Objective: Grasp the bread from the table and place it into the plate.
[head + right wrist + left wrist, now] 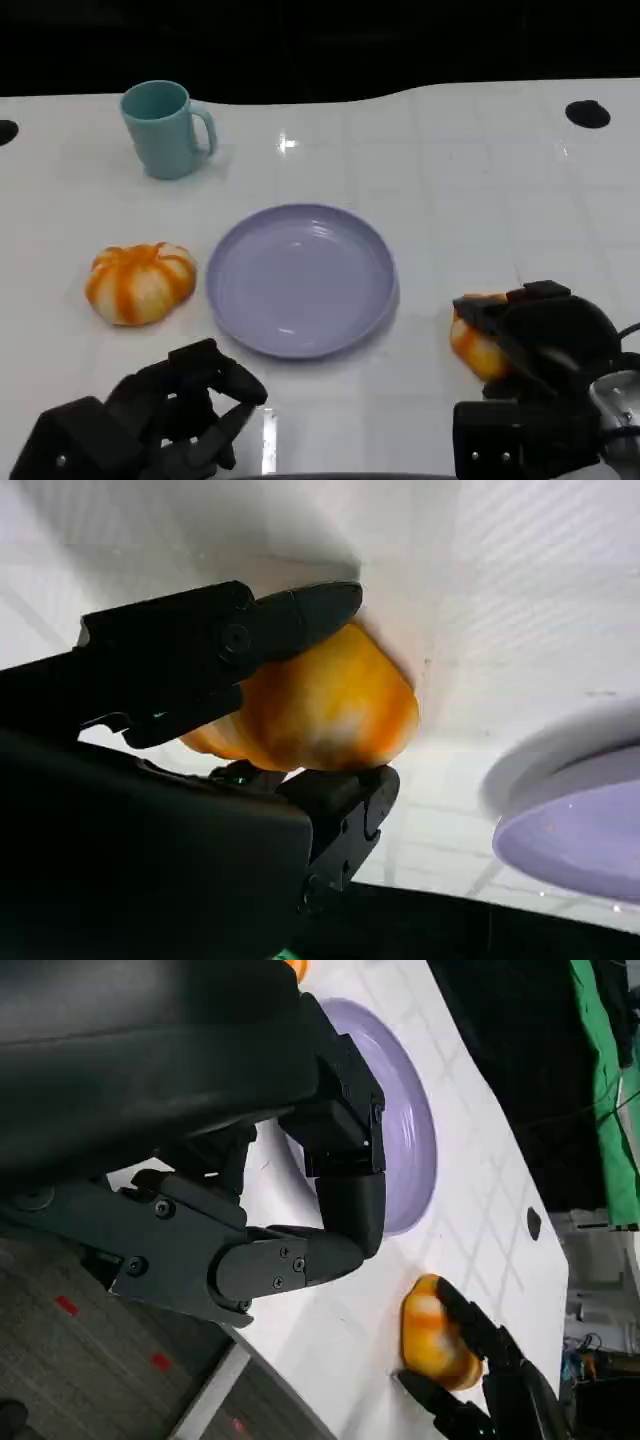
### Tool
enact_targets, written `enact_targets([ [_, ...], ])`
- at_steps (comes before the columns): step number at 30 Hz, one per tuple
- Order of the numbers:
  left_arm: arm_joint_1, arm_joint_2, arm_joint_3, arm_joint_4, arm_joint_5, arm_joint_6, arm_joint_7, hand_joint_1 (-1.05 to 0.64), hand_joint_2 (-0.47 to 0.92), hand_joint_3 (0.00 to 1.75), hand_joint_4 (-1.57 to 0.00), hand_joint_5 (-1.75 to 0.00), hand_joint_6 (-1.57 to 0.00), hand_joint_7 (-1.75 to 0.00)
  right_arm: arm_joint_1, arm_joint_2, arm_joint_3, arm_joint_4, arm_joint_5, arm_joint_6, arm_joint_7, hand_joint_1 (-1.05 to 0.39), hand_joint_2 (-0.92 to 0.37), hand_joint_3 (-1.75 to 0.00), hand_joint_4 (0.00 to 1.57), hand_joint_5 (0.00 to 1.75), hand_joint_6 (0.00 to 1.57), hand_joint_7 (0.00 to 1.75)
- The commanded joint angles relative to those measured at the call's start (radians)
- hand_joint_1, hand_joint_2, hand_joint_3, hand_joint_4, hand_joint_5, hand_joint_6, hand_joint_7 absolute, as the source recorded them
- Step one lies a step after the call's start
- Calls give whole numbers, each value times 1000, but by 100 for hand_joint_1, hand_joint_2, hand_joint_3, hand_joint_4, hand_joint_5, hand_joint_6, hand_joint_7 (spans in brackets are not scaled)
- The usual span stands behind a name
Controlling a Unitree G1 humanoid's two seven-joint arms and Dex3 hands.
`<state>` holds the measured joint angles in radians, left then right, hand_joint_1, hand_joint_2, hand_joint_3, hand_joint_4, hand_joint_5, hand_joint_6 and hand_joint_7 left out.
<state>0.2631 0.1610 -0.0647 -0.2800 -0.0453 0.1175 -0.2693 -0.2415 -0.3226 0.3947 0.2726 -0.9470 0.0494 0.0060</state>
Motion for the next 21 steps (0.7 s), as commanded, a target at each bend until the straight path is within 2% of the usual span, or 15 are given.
enact_targets([
  [1,8,6,3,-14,2,2,9,-40,89,49,-66,-175,-62,-134,-8,12,-44,88,98,-100,-183,-27,-91,-1,87,68,94,13],
  [2,8,6,3,-14,3,1,9,-40,89,49,-67,-175,-62,-134,-10,13,-47,103,112,-120,-210,-23,-91,-1,85,93,101,13],
  [3,7,6,2,-14,5,2,9,-40,89,49,-67,-175,-62,-134,-14,13,-55,124,138,-171,-256,-21,-91,0,84,106,105,13],
  [4,7,7,1,-14,6,3,9,-40,90,49,-67,-175,-62,-134,-17,12,-60,142,157,-209,-290,-13,-87,-16,90,141,117,27],
  [5,6,8,-1,-15,8,3,9,-39,90,49,-67,-175,-62,-134,-22,6,-62,159,169,-250,-325,-10,-76,-39,90,155,116,39],
  [6,6,8,-3,-17,10,6,10,-38,90,49,-67,-175,-62,-134,-26,1,-62,174,177,-280,-353,-8,-62,-70,93,164,113,62],
  [7,5,6,-4,-20,10,12,12,-38,91,49,-67,-175,-62,-134,-30,-3,-62,186,181,-300,-374,-8,-52,-90,95,169,105,90],
  [8,4,5,-6,-22,13,18,14,-38,91,49,-67,-175,-62,-135,-34,-6,-64,197,186,-320,-392,-7,-43,-106,96,173,92,127],
  [10,3,4,-9,-27,17,29,17,-38,92,48,-66,-175,-61,-135,-40,-10,-65,213,190,-345,-415,-9,-37,-119,96,174,78,164],
  [11,3,3,-10,-28,18,29,18,-38,92,48,-66,-175,-61,-135,-43,-13,-63,218,185,-354,-432,-9,-37,-121,96,174,76,169],
  [17,-1,-6,-19,-14,23,9,22,-39,92,47,-66,-175,-60,-135,-54,-23,-67,216,186,-406,-494,-9,-33,-126,98,175,79,161],
  [21,-2,-7,-22,-14,30,10,26,-41,92,47,-66,-175,-60,-135,-59,-18,-75,203,203,-425,-491,-7,-29,-128,99,175,81,157],
])
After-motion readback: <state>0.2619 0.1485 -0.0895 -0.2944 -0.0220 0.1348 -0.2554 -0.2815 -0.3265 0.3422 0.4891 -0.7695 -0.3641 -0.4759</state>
